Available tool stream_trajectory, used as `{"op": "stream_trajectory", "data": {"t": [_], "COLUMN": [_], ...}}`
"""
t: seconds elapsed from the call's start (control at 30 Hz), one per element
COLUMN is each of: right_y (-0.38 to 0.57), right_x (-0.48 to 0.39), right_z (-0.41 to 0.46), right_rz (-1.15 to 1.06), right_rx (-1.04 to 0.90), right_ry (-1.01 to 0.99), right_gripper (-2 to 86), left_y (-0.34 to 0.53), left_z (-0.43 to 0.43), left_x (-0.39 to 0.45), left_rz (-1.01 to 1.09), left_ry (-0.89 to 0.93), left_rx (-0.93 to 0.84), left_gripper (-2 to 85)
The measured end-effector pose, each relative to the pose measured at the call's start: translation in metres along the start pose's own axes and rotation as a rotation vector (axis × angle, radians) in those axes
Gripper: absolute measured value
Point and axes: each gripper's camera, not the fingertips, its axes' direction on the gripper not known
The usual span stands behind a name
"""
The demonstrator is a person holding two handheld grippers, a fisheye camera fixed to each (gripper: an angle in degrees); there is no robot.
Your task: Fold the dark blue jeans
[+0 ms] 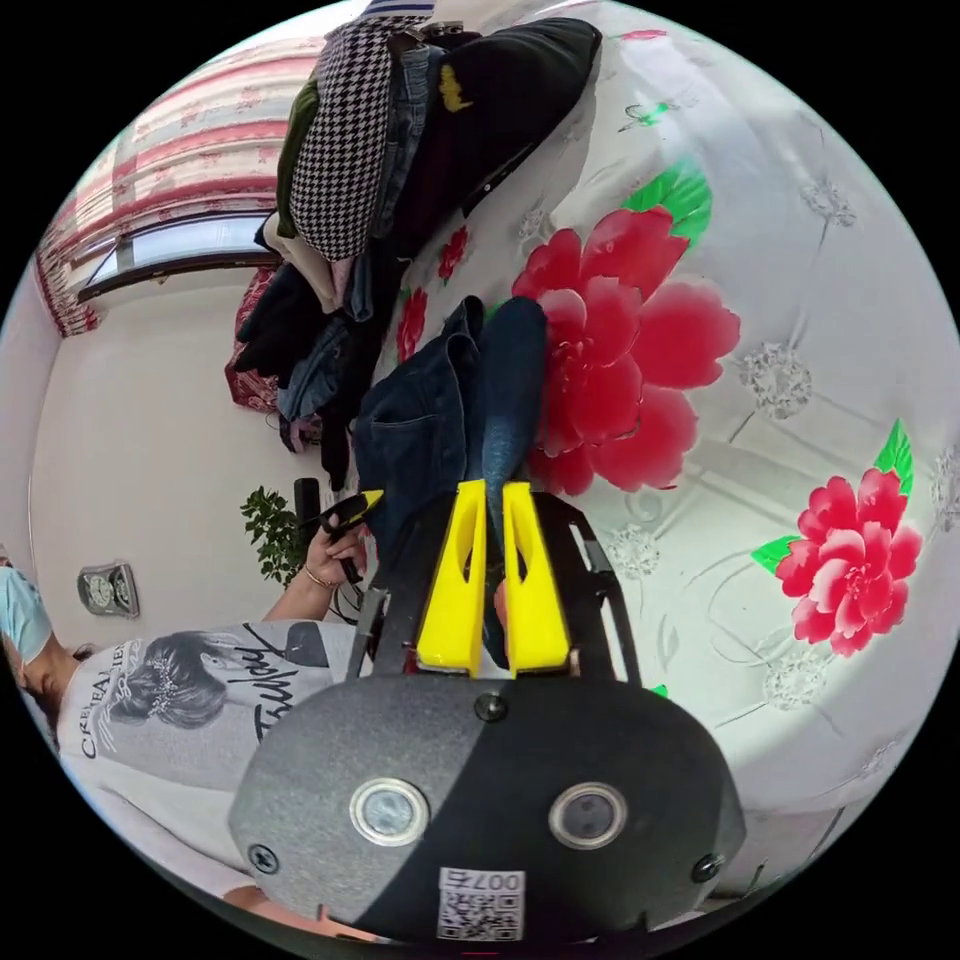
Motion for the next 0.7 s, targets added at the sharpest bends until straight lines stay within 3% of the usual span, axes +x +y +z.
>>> {"op": "stream_trajectory", "data": {"t": [0.17, 0.33, 0.47, 0.6, 0.7], "right_y": [-0.028, -0.072, -0.125, -0.202, -0.210], "right_x": [-0.076, -0.187, -0.247, -0.242, -0.190], "right_z": [-0.051, -0.167, -0.223, -0.227, -0.211], "right_rz": [-0.240, -0.589, -0.700, -0.518, -0.452], "right_rx": [0.045, 0.299, 0.467, 0.646, 0.618], "right_ry": [-0.017, -0.076, -0.066, 0.165, 0.083], "right_gripper": [0.2, 0.4, 1.9, 4.8, 6.5], "left_y": [-0.040, -0.110, -0.190, -0.279, -0.302], "left_z": [-0.025, -0.091, -0.124, -0.101, -0.060], "left_x": [0.087, 0.190, 0.239, 0.249, 0.223], "left_rz": [0.254, 0.540, 0.581, 0.433, 0.322], "left_ry": [0.080, 0.152, 0.140, -0.191, -0.382], "left_rx": [0.067, 0.275, 0.411, 0.437, 0.347], "left_gripper": [4.7, 4.4, 4.9, 7.3, 7.2]}}
